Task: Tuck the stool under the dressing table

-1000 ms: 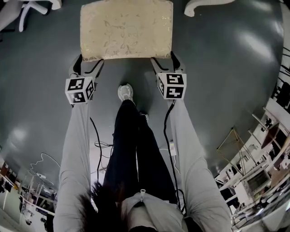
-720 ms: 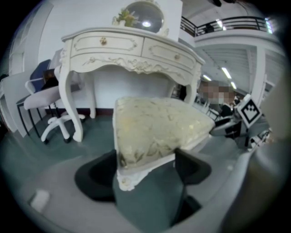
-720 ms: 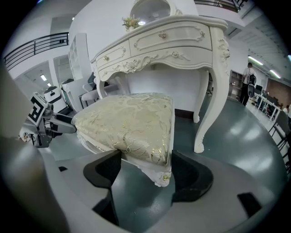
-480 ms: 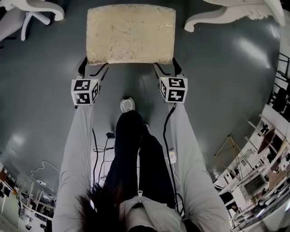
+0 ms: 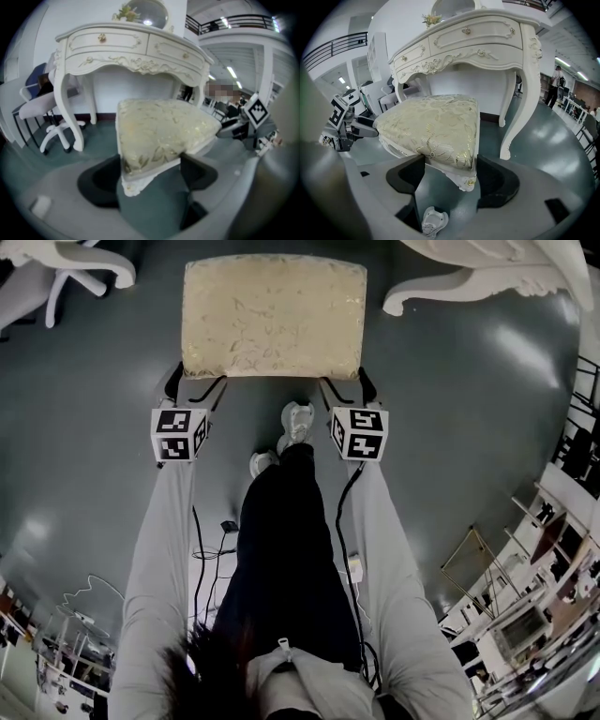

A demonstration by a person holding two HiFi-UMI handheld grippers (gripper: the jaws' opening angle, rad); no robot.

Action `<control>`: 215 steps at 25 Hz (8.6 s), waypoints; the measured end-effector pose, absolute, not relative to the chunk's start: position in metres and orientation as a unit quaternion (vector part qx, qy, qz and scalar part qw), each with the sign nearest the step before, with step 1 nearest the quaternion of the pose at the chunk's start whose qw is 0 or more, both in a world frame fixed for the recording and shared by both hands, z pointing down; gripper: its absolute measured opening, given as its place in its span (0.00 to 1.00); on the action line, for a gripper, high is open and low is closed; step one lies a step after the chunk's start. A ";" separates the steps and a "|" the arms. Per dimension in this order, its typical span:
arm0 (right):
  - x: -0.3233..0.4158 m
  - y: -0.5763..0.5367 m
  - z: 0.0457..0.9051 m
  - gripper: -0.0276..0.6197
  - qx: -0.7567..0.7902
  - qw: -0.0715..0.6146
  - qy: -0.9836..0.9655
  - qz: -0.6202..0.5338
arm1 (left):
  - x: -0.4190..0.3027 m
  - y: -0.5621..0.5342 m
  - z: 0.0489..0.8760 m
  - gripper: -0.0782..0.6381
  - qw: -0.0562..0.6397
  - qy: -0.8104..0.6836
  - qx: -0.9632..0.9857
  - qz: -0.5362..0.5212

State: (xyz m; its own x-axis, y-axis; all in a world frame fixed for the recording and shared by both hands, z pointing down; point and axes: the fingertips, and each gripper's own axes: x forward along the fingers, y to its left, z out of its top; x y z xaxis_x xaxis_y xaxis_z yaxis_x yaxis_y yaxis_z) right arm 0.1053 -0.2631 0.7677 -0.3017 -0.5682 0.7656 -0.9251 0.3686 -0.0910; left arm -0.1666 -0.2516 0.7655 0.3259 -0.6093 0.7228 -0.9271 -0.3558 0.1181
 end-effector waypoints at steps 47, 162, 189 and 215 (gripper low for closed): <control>0.114 -0.473 0.762 0.57 0.499 0.310 -0.765 0.261 | -0.157 -0.462 0.760 0.63 0.245 -0.517 0.753 0.326; 0.046 -0.268 0.287 0.05 0.599 0.099 -0.785 0.127 | -0.174 -0.283 0.301 0.11 0.093 -0.490 0.857 0.131; 0.031 -0.253 0.156 0.05 0.580 0.043 -0.814 0.008 | -0.154 -0.267 0.170 0.11 -0.010 -0.473 0.879 0.060; 0.039 -0.231 0.059 0.05 0.614 -0.022 -0.787 -0.061 | -0.191 -0.249 0.060 0.11 -0.038 -0.510 0.857 -0.064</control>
State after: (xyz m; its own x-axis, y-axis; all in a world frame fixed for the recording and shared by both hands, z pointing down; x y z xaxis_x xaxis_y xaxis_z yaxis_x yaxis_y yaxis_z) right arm 0.0391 -0.2305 0.0591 -0.2461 -0.9631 -0.1093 -0.9684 0.2395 0.0695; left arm -0.1912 -0.2486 0.0600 0.4722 -0.8688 -0.1492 -0.8787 -0.4775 -0.0004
